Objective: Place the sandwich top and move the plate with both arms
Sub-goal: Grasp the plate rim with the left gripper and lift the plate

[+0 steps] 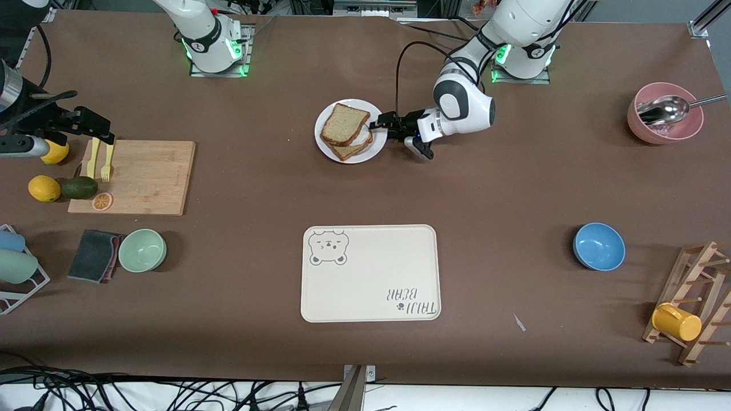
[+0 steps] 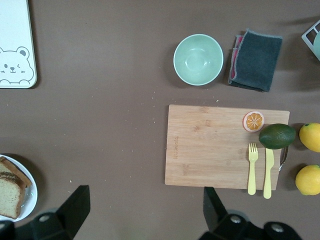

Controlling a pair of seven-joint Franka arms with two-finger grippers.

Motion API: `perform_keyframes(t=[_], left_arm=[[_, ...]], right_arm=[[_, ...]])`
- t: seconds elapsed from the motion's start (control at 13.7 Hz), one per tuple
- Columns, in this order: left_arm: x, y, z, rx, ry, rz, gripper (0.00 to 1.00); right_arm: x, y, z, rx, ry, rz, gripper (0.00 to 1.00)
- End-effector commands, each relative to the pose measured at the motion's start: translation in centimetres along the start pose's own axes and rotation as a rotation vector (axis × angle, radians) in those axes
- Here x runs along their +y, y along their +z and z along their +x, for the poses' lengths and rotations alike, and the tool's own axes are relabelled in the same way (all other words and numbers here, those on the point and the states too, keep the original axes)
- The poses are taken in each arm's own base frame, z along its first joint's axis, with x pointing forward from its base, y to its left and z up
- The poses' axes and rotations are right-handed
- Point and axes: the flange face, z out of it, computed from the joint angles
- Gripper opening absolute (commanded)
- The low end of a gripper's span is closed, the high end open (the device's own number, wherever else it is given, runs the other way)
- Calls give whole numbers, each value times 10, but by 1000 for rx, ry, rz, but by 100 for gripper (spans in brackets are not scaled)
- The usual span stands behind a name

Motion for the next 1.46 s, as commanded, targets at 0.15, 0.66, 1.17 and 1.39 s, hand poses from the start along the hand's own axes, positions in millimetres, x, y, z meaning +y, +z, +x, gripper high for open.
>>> perform_keyframes(t=[0.15,0.66,1.17,1.39], left_arm=[[-4,1,-3,26,16,-5,50],[-9,3,-5,24,35,-3,24],[-10,2,-3,29,54,-3,6],[-8,0,0,36,58,-7,0]], right_arm=[[0,-6,2,0,12,16,100],[0,-6,2,3,12,18,100],[0,-6,2,2,12,16,100],[0,-6,2,2,12,18,100]])
